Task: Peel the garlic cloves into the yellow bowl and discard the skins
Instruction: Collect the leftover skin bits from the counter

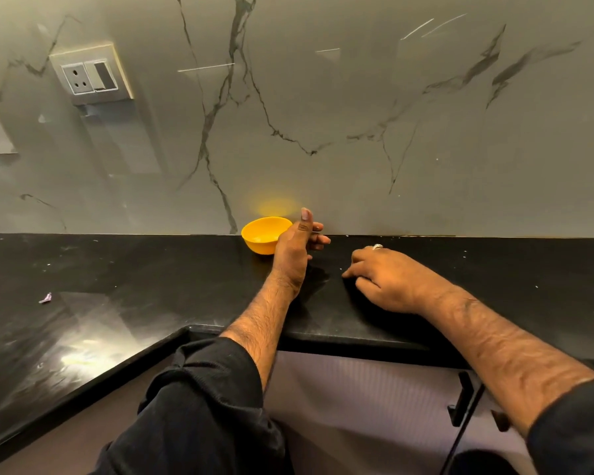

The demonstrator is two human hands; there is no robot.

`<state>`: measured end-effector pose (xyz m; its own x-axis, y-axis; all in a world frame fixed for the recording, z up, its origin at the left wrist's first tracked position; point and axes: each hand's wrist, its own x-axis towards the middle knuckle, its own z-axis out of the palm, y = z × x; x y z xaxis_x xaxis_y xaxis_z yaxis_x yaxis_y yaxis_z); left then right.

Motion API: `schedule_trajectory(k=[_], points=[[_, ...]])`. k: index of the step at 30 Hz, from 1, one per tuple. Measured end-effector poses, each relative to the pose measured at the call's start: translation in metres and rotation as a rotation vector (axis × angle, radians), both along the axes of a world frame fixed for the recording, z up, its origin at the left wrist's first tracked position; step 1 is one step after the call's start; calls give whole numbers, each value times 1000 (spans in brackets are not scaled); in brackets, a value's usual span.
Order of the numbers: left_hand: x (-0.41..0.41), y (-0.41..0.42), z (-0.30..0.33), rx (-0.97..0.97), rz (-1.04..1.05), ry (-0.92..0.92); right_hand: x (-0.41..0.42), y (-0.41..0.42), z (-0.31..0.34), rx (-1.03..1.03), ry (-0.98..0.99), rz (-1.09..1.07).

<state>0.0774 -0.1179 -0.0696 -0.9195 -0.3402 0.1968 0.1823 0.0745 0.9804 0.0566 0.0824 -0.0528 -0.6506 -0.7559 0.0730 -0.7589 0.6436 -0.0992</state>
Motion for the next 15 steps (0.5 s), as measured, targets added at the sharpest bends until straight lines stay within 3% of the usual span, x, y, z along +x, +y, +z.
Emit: schedule_trajectory(k=[2,5,7,10,15], points=[[0,2,1,-4,-10,-3,4,17,2,-33,-46,26],[0,4,1,-14,-15,2,7,51,2,-476,-261,-95],[1,5,1,-11,-16,1,-2,81,2,-667,-199,-298],[1,4,3,3,-20,-16,-18,112,3,-481,-45,-605],[-3,5,2,-45,-34,-20,-4,89,0,26,55,-555]])
